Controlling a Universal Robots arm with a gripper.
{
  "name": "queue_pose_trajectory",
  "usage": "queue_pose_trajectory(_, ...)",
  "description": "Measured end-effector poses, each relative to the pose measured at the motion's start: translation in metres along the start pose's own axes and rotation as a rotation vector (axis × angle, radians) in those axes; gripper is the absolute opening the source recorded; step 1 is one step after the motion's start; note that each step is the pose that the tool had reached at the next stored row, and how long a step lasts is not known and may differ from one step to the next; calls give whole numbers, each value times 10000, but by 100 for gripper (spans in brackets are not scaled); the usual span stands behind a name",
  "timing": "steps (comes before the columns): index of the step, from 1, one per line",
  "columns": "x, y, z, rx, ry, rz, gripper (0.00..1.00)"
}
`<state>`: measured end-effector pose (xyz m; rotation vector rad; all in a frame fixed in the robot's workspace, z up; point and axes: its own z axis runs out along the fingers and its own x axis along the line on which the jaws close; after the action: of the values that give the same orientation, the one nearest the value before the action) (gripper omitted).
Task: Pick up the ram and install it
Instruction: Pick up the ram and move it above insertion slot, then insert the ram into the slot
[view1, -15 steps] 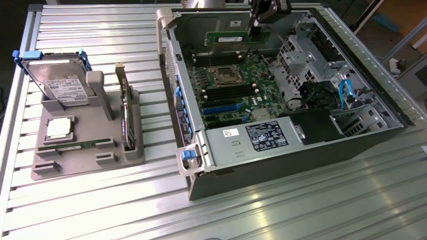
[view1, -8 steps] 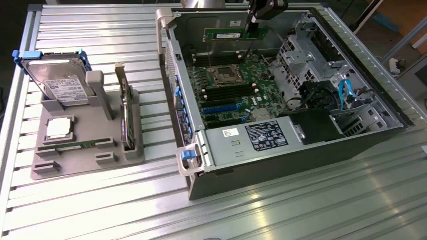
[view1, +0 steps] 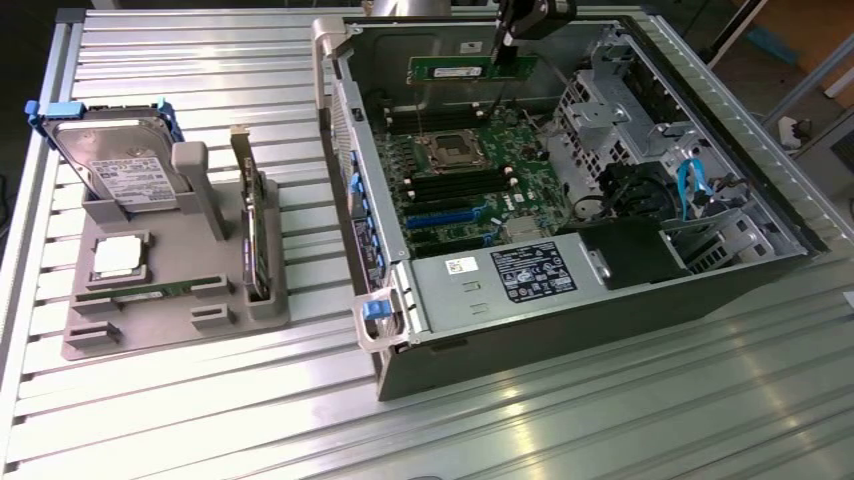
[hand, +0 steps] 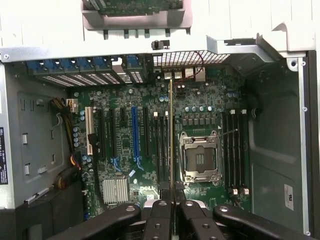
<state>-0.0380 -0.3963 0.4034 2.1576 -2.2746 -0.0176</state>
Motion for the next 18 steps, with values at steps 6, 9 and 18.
queue_pose_trajectory(6,0,0,1,23,-1,-20,12)
queue_pose_trajectory(9,0,0,1,27,-1,-25,12)
queue_pose_trajectory(18,0,0,1,27,-1,-25,12)
